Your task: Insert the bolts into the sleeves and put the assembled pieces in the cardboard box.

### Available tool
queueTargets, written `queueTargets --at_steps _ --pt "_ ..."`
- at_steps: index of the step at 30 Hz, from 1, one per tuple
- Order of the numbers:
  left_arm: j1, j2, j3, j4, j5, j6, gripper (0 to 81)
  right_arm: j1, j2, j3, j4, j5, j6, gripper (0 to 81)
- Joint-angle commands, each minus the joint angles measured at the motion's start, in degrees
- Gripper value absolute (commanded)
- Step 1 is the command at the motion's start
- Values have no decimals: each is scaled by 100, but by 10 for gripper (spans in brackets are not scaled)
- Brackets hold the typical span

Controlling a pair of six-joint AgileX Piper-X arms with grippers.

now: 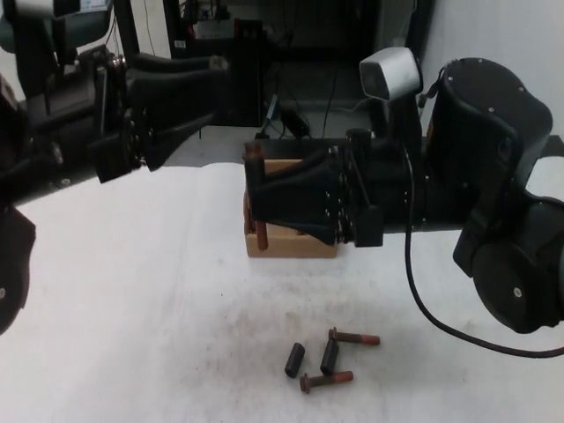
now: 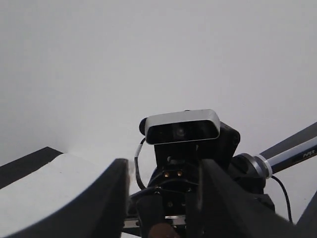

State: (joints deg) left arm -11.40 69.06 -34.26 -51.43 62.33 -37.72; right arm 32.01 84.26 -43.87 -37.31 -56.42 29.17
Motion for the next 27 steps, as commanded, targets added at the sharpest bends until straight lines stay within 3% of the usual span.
queueTargets --at_steps 1,4,11,18,27 --pt "119 -12 -62 -68 -144 -45 314 -70 -69 -71 70 329 -42 8" --pt "406 -12 -62 -68 -209 146 5 -197 -69 -119 726 985 -110 8" --pt "741 -12 -62 167 -208 -7 3 -548 -50 -931 3453 2829 -937 8" --pt "722 -115 97 1131 -208 -30 3 -767 572 -2618 5796 3769 -1697 8" --pt "722 -875 474 2094 -208 -45 3 -806 2217 -4813 7505 3899 -1760 8"
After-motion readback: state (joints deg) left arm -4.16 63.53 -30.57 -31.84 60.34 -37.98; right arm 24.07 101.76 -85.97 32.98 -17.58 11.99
